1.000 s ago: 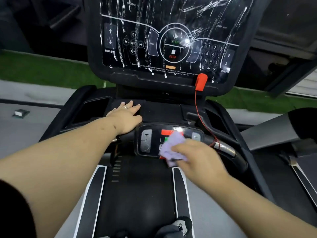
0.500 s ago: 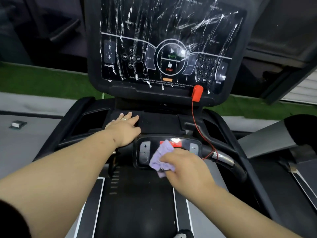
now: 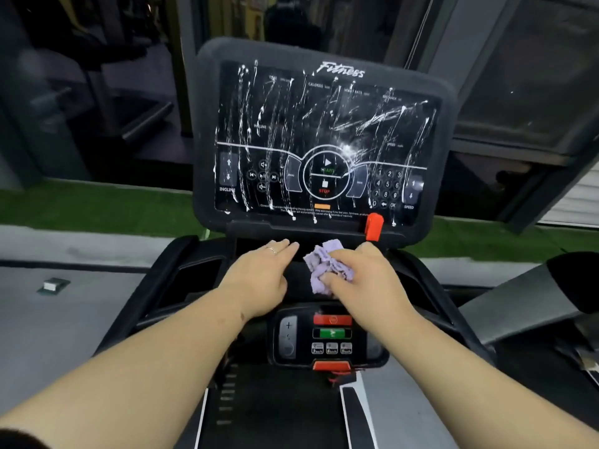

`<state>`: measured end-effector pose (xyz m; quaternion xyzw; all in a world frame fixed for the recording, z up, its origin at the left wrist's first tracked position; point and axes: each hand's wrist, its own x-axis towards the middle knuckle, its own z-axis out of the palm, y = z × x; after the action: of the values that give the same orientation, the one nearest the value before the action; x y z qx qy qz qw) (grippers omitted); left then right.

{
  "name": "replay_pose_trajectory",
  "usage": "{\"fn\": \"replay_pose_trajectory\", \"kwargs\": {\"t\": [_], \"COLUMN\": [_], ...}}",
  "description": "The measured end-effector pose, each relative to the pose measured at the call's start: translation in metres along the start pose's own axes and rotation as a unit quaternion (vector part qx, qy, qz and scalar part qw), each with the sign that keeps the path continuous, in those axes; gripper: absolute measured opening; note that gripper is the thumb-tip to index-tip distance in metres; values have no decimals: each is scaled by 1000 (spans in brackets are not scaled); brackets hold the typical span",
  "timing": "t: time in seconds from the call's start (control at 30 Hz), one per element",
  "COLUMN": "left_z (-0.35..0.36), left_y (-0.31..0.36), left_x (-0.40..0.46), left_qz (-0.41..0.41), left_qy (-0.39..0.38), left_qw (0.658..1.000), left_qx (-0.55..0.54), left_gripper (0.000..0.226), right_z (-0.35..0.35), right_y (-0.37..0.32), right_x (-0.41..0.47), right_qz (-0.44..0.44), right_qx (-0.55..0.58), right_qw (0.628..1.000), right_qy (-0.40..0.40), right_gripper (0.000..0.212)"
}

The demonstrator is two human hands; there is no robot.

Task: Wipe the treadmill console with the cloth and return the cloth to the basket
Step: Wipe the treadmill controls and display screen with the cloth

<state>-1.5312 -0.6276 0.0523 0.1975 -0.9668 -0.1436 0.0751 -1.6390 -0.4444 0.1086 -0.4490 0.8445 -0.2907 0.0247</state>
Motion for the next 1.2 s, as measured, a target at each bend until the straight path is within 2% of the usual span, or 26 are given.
{"fn": "replay_pose_trajectory", "kwargs": {"t": [0.13,0.33,0.5,0.63,0.73,0.8,1.1,1.2], "left_z": [-30,-77,-108,-130,-144,-151,-180,-193], "left_y": [10,18,27,38,45,49,46,36], "left_x": [14,47,74,97,112,119,147,158], "left_qz": [26,35,28,12,-6,-19,-56,-55], "left_qy": [53,125,165,188,202,205,191,196], "left_qw": [998,991,984,979,974,972,969,966], "left_qx": [6,33,62,84,105,110,144,159], "left_gripper": [73,73,74,74,76,77,82,82], "right_z": [-25,-72,-101,-115,-124,-127,-130,-131], "right_y": [-5,-7,3,18,25,28,19,11], "right_x": [30,75,110,139,156,165,211,227], "right_qz": [-6,-40,-58,-94,-107,-115,-133,-138], "right_qx": [37,10,29,41,61,64,57,48], "right_qw": [998,997,995,992,991,990,986,983], "right_qy": [43,67,78,69,58,58,86,111], "right_gripper": [9,18,23,10,32,37,47,43]}}
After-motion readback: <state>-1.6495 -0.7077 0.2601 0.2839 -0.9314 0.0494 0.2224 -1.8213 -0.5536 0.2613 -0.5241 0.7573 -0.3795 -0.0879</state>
